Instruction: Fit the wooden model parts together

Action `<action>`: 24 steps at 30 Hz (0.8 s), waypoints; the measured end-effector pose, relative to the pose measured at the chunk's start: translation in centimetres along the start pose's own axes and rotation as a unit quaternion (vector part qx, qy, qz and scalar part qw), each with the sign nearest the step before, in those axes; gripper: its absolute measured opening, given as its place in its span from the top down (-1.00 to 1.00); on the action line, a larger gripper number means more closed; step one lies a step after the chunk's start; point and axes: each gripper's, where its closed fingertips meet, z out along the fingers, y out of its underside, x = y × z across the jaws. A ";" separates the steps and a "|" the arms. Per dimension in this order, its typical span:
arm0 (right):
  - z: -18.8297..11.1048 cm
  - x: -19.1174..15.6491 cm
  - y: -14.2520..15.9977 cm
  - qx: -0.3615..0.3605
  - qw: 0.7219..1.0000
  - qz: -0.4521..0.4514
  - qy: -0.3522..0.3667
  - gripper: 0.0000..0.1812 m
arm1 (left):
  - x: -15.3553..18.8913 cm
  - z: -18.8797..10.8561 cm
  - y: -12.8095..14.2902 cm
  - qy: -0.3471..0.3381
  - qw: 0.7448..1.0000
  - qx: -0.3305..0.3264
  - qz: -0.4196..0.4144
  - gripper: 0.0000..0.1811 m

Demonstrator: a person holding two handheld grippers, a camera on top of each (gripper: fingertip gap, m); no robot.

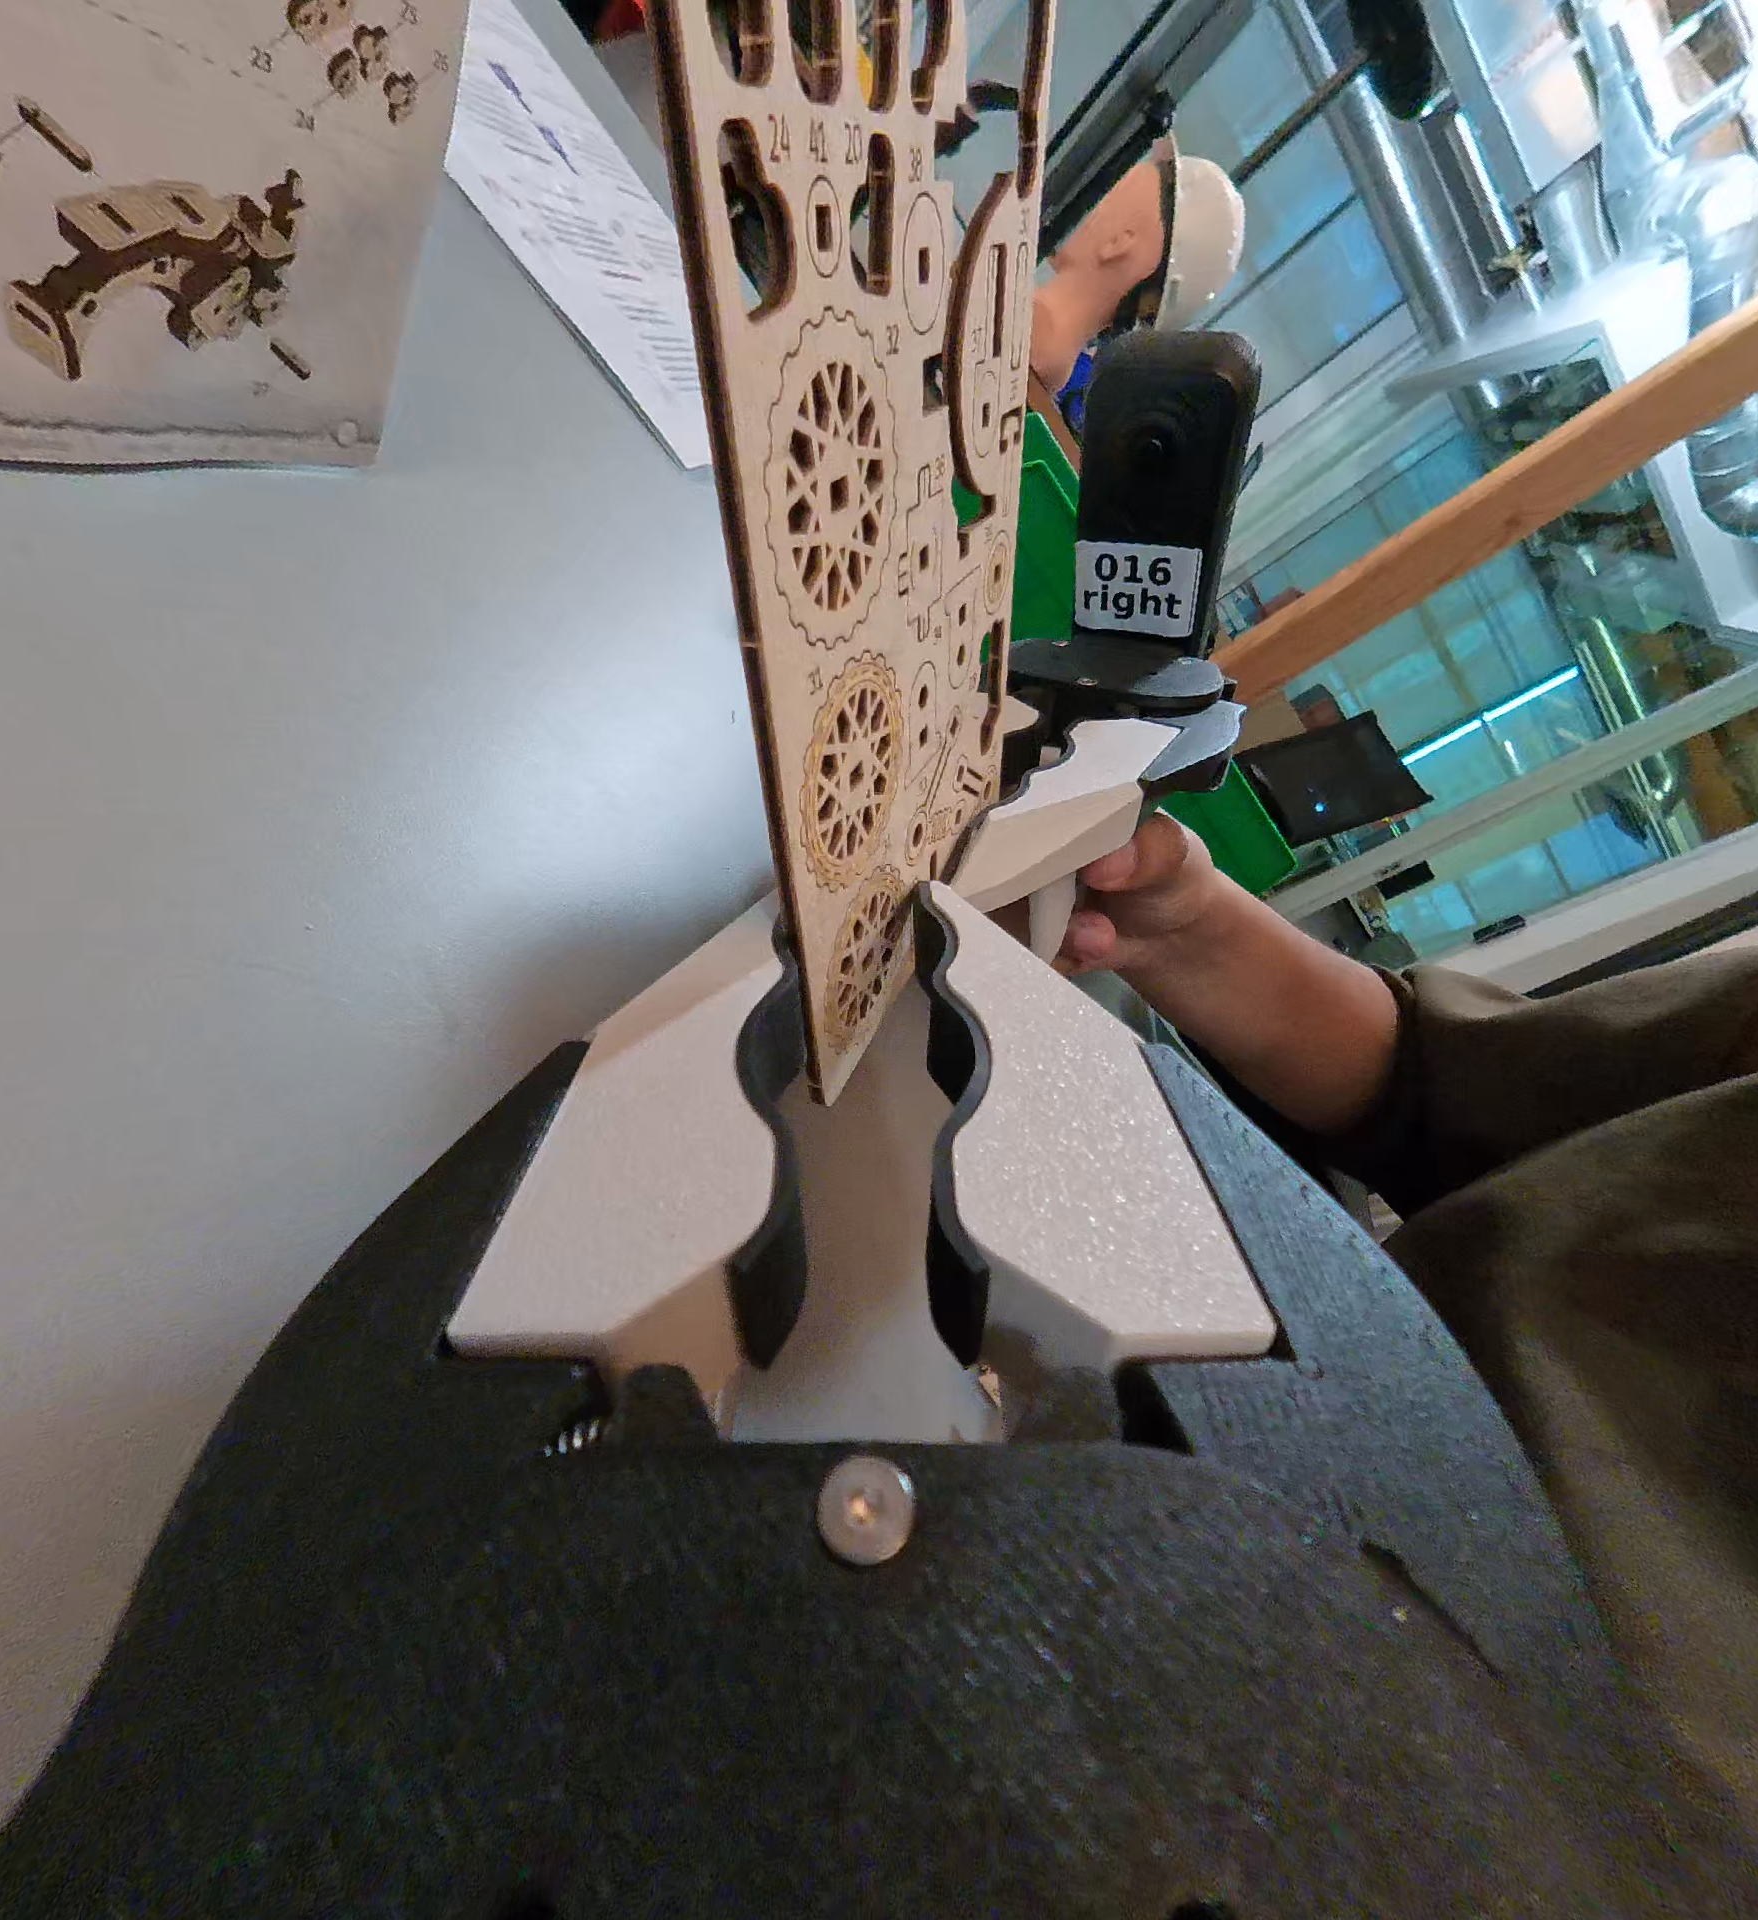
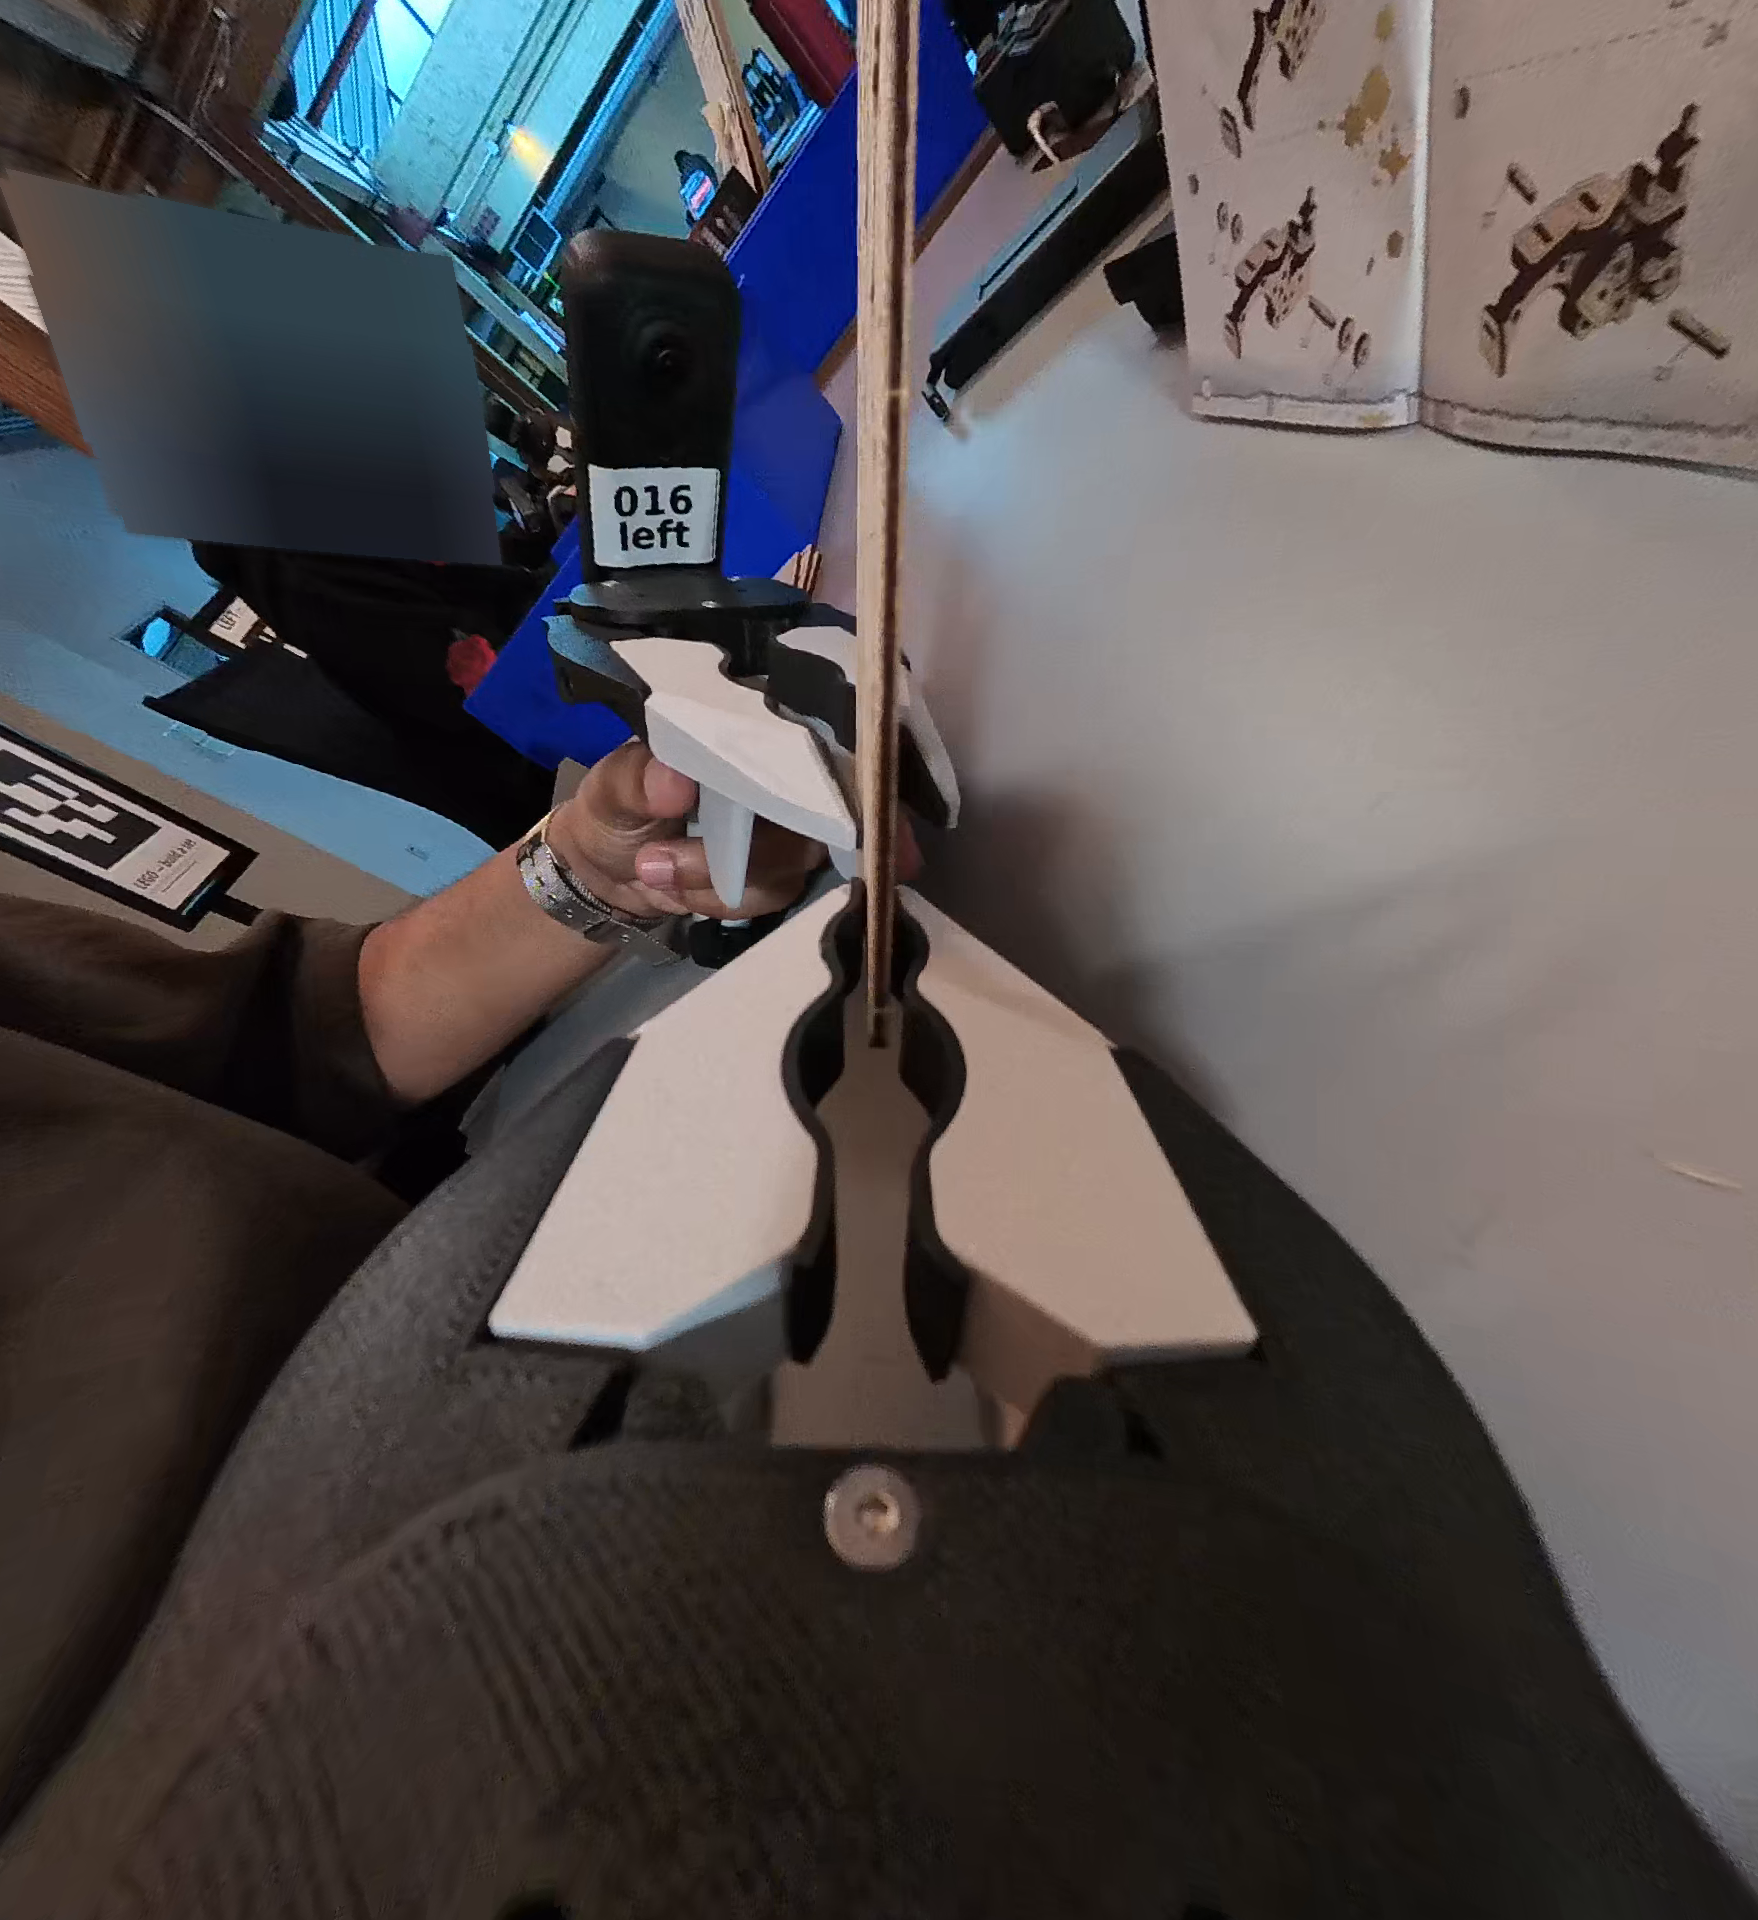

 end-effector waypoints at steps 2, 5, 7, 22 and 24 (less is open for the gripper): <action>-0.1 -0.1 -0.1 0.004 1.000 -0.004 -0.002 1.00 | 0.1 0.0 0.0 0.004 1.000 0.000 -0.001 0.84; -0.6 -0.4 -0.7 0.026 1.000 -0.003 -0.013 0.99 | 0.3 -0.2 -0.2 0.014 1.000 0.007 -0.005 0.84; -0.9 -0.5 -1.1 0.042 0.999 0.005 -0.023 1.00 | 0.5 -0.3 -0.3 0.026 1.000 0.010 -0.010 0.86; -0.8 -0.2 -1.0 0.036 0.999 -0.011 0.001 0.80 | 1.9 -0.4 0.1 0.062 0.998 -0.002 0.021 1.00; -0.9 -0.2 -0.9 0.032 0.999 -0.010 -0.003 0.84 | 1.9 -0.4 0.3 0.064 0.998 -0.007 0.019 1.00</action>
